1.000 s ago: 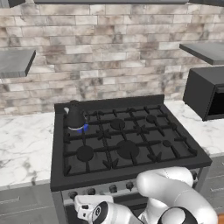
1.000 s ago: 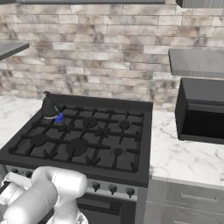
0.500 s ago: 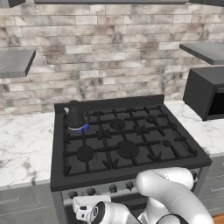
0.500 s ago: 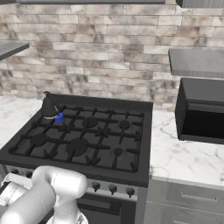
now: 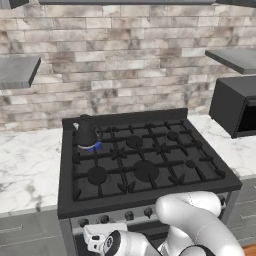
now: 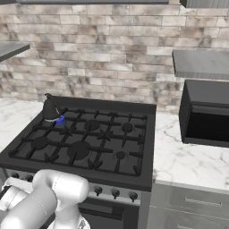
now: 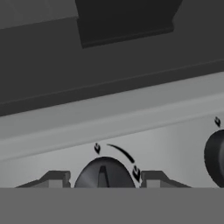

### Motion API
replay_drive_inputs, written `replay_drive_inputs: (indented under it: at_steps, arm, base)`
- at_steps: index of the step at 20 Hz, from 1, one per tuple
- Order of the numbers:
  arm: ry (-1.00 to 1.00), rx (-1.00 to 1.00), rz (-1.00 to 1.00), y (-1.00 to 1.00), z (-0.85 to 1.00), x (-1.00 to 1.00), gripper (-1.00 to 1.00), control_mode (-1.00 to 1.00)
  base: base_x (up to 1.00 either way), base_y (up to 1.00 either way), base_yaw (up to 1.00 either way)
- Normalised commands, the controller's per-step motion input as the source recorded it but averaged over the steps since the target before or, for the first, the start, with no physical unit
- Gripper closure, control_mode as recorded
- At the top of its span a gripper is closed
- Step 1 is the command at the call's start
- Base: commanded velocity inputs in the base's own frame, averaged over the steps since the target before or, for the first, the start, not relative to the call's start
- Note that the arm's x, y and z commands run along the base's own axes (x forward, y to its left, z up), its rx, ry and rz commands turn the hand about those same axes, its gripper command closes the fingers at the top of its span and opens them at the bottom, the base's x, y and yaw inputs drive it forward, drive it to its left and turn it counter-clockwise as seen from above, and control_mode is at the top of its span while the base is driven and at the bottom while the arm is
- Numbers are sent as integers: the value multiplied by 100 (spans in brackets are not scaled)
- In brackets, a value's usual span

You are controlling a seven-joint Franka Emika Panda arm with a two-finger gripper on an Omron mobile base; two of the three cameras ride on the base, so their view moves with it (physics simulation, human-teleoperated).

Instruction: The kettle is done boiling. Turn off the stove, then wait for 300 timesteps before moving the kettle to the dining table.

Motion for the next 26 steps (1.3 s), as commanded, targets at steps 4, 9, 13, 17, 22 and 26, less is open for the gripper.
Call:
replay_drive_inputs:
  at_steps: [4,9,13,17,22,26]
  arm:
    - [-4,2,0,0,0,-4,100,-100]
    - [0,12,0,0,0,-1,100,-100]
    - [0,17,0,0,0,0,100,-100]
    - [1,22,0,0,0,0,100,-100]
    - [4,24,0,2,0,4,100,-100]
    - [3,26,0,0,0,6,100,-100]
  base:
    - [0,0,0]
    - [0,0,0]
    - [0,0,0]
    - [0,0,0]
    - [0,0,0]
    - [0,0,0]
